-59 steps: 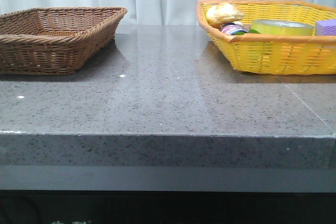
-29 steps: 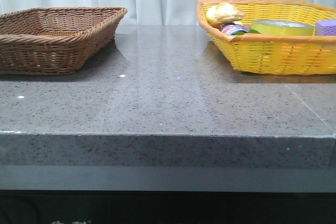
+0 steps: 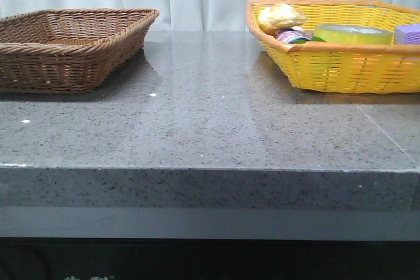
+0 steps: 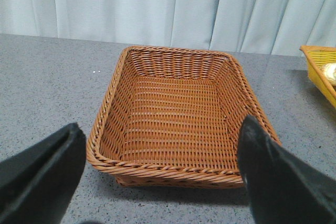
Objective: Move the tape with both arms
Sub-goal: 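Lower the right gripper into the yellow basket and grasp the tape roll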
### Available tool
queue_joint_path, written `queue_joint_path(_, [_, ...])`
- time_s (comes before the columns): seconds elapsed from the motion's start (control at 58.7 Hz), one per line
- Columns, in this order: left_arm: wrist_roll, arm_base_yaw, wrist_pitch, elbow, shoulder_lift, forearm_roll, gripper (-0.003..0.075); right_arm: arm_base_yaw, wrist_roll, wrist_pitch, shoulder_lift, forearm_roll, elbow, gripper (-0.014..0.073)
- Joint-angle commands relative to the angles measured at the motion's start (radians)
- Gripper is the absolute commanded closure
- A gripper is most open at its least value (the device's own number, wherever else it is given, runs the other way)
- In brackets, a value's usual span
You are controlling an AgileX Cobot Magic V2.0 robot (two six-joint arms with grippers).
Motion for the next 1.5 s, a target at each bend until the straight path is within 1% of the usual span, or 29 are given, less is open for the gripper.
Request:
queue_joint_path(0.0, [-0.008,0.003,-0.080,-0.032,0.006,-0.001,0.0134,-0.006,-0.028,-0.062,0.093,-0.006,-0.108,-0.0004])
queue_joint_path(0.102, [-0.008,0.003,-0.080,-0.032,0.006,-0.001,0.0134,-0.006,-0.083,-0.027,0.215,-0.006,-0.212,-0.0004])
queue_joint_path(0.222, [-0.008,0.003,-0.080,-0.032,0.006,-0.001,0.0134,-0.005,-0.134,0.057,0.347,-0.006,-0.344,-0.0001])
queue_joint_path(0.392, [-0.008,0.003,-0.080,-0.032,0.006,-0.001,0.0134,0.017,-0.191,0.164,0.482,-0.005,-0.498,0.0004])
queue_joint_path(0.528, [-0.008,0.003,-0.081,-0.032,0.006,-0.001,0.0134,0.036,-0.199,0.194,0.563,-0.005,-0.565,0.0004])
queue_joint_path(0.699, [-0.008,0.003,-0.088,-0.032,0.006,-0.001,0.0134,0.039,-0.199,0.196,0.618,-0.005,-0.580,0.0008])
queue_joint_path(0.75, [-0.008,0.003,-0.088,-0.032,0.006,-0.001,0.0134,0.039,-0.199,0.197,0.626,-0.005,-0.581,0.0042])
queue_joint_path(0.784, [-0.008,0.003,-0.088,-0.032,0.006,-0.001,0.0134,0.039,-0.199,0.198,0.629,-0.005,-0.581,0.0083])
queue_joint_path(0.852, [-0.008,0.003,-0.088,-0.032,0.006,-0.001,0.0134,0.039,-0.199,0.197,0.632,-0.005,-0.581,0.0186])
queue_joint_path(0.92, [-0.008,0.003,-0.088,-0.032,0.006,-0.001,0.0134,0.039,-0.199,0.192,0.632,-0.005,-0.581,0.0307])
queue_joint_path(0.988, [-0.008,0.003,-0.088,-0.032,0.006,-0.001,0.0134,0.039,-0.199,0.185,0.632,-0.005,-0.581,0.0387])
queue_joint_path(1.022, [-0.008,0.003,-0.088,-0.032,0.006,-0.001,0.0134,0.039,-0.199,0.182,0.632,-0.005,-0.581,0.0413])
queue_joint_path(1.091, [-0.008,0.003,-0.088,-0.032,0.006,-0.001,0.0134,0.039,-0.199,0.181,0.632,-0.005,-0.581,0.0434])
queue_joint_path(1.483, [-0.008,0.003,-0.088,-0.032,0.006,-0.001,0.0134,0.039,-0.199,0.178,0.618,-0.005,-0.592,0.0434])
